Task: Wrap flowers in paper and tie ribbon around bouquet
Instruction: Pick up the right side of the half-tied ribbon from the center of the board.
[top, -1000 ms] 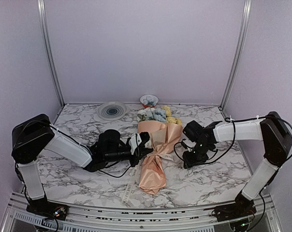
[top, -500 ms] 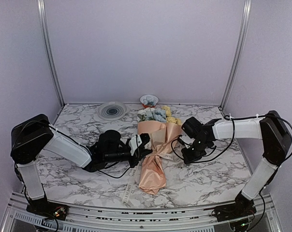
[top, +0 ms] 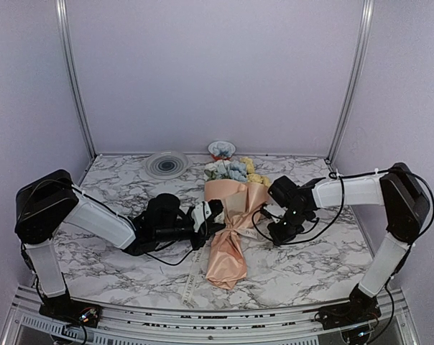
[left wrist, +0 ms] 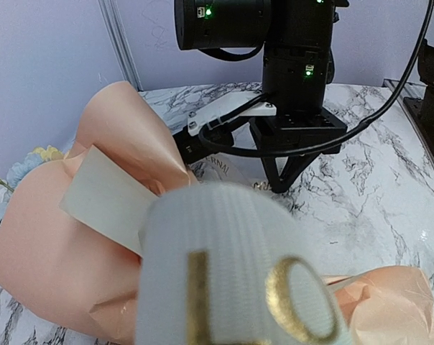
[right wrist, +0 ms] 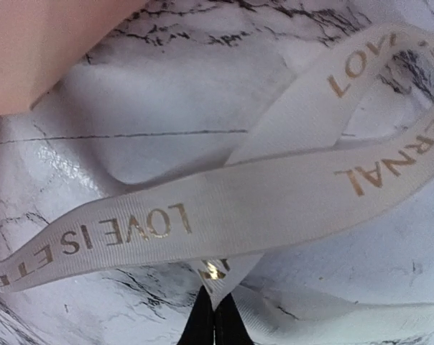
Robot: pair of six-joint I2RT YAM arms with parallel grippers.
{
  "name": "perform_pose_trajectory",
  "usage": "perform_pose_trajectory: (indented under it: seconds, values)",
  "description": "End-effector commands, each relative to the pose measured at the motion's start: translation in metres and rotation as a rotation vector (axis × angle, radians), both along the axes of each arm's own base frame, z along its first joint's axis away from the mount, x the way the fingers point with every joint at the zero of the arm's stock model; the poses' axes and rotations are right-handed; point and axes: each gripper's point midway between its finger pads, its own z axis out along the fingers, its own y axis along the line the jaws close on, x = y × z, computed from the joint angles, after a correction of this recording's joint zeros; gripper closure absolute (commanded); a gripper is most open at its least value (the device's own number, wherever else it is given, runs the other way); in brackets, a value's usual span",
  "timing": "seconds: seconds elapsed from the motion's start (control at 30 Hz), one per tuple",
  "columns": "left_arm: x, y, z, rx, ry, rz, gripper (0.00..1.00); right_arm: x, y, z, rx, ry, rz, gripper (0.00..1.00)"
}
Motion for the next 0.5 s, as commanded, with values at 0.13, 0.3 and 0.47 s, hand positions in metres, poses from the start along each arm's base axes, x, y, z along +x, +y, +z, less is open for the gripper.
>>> perform_pose_trajectory:
  seconds: [0.13,0.3,0.47]
  values:
    - [-0.003,-0.001,0.016,-0.011,-0.027,0.0,1.0,-0.005,0.014,0.041,0.136,-0.031,0.034,1.0]
    - [-0.005,-0.002,0.015,-0.002,-0.044,-0.003,1.0,-0.011,0.044,0.123,0.39,-0.137,0.106,1.0]
    - [-0.006,0.0,0.015,-0.001,-0.046,-0.002,1.0,-0.024,0.093,0.22,0.734,-0.231,0.246,1.0]
